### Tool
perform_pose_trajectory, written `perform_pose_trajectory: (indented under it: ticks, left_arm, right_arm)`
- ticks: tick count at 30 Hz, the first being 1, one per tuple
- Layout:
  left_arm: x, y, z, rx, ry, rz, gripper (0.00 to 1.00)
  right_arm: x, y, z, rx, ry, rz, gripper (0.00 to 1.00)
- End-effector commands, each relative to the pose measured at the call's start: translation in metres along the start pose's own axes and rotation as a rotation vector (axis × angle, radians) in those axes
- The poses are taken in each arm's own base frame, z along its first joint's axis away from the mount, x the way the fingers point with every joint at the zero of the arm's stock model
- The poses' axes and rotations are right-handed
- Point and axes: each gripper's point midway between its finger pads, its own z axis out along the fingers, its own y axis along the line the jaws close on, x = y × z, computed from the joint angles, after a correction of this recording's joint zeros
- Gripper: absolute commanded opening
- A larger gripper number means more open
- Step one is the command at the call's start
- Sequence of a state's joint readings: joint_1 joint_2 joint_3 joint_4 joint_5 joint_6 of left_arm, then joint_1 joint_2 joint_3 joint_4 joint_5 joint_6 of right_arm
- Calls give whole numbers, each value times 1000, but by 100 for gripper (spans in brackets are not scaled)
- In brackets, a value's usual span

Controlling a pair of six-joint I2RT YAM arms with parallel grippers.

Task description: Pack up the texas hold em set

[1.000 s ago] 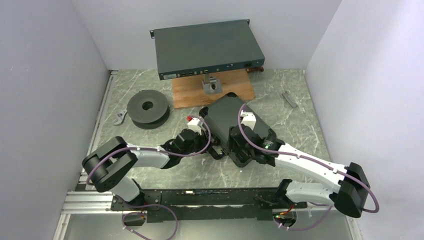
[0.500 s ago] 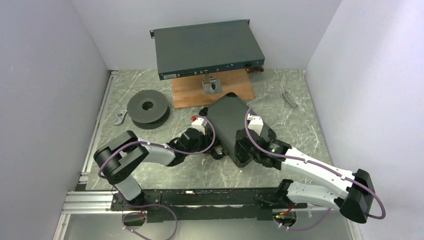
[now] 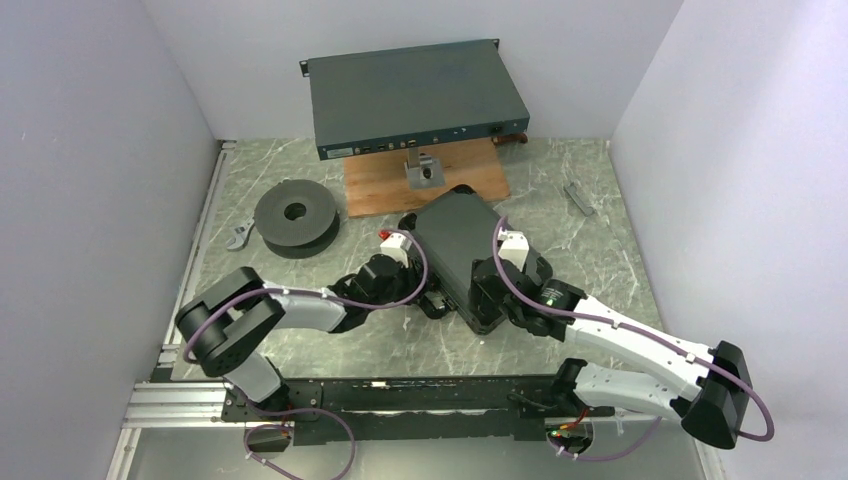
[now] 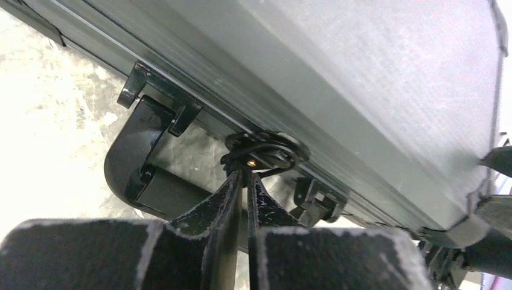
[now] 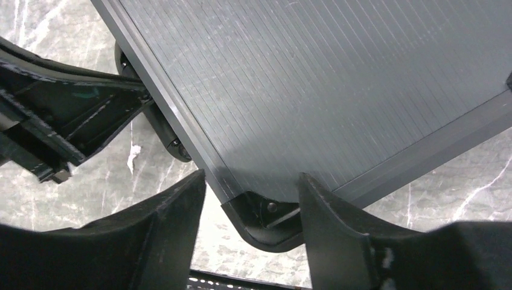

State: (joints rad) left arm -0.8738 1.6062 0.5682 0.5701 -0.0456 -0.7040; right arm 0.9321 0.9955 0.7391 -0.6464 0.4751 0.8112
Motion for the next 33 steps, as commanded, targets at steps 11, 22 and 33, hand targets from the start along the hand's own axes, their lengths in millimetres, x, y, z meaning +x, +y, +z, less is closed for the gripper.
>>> perform_pose_trajectory:
  ticks: [11,22,33]
  left_arm:
    - [-52,-27,-52,18,-174,28,32]
    - [-88,-23,-119,-44,-278,111,56]
    - [-132,-3,-213,-207,-380,235,100]
  right_arm:
    - [-33,-5,-20,14,-106,-26,70]
    - [-71,6,-45,-68,-236,-49,87]
    - [-99,-2,-66,-73,-361,-67,100]
